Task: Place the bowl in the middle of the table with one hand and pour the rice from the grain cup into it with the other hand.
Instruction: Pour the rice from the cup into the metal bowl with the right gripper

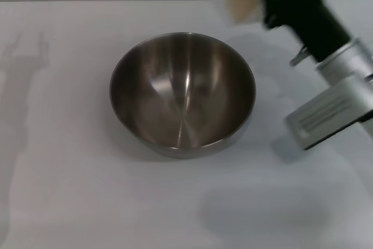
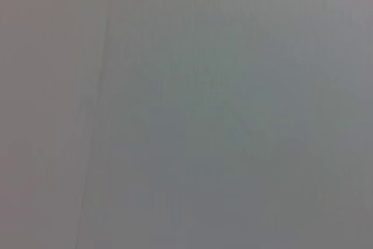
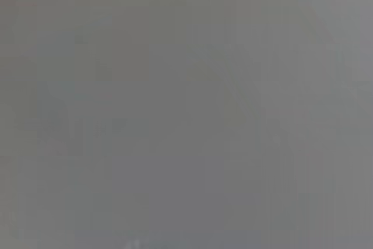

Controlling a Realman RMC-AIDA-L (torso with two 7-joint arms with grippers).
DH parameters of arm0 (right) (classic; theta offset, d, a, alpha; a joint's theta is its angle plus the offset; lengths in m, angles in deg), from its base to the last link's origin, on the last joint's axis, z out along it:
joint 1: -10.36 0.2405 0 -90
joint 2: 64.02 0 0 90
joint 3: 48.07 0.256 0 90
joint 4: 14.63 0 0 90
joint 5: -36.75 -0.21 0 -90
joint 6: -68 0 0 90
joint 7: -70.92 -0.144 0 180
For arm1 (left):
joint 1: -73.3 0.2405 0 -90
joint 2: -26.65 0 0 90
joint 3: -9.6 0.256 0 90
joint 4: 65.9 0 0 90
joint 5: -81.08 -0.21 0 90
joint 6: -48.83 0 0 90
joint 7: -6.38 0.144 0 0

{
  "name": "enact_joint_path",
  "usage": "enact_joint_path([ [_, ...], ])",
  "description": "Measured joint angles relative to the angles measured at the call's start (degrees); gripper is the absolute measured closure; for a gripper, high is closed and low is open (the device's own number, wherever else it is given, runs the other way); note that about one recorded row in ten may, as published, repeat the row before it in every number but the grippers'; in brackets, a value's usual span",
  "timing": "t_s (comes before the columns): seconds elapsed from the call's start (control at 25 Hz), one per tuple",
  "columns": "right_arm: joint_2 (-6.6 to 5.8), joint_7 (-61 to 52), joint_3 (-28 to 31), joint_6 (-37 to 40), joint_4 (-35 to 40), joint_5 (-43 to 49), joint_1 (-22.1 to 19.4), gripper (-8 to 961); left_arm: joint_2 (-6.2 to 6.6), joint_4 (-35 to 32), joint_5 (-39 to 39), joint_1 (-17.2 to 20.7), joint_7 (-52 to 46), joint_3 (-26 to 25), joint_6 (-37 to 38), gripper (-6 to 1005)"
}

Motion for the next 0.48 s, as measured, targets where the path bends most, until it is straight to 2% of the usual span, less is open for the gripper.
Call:
enact_joint_path([
  [0.08, 0.09, 7.32, -0.05, -4.44, -0.21, 5.52, 0.53, 939, -0.02, -0.05, 0.00, 0.02, 0.00, 0.06, 0.21, 551],
  [0.24, 0.09, 15.02, -0.11, -6.39, -0.30, 8.40, 0.63, 940, -0.05, -0.09, -0.01, 0.07, 0.00, 0.42, 0.94, 552],
  [0.28, 0.08, 20.22, -0.19, -5.79, -0.21, 9.29, 0.70, 940, -0.05, -0.09, -0.01, 0.07, 0.00, 0.42, 0.94, 552],
  [0.48, -0.05, 28.78, -0.25, -2.90, 0.31, 10.24, 1.16, 941, -0.03, -0.65, -0.01, -0.07, -0.13, 0.62, 2.09, 553],
])
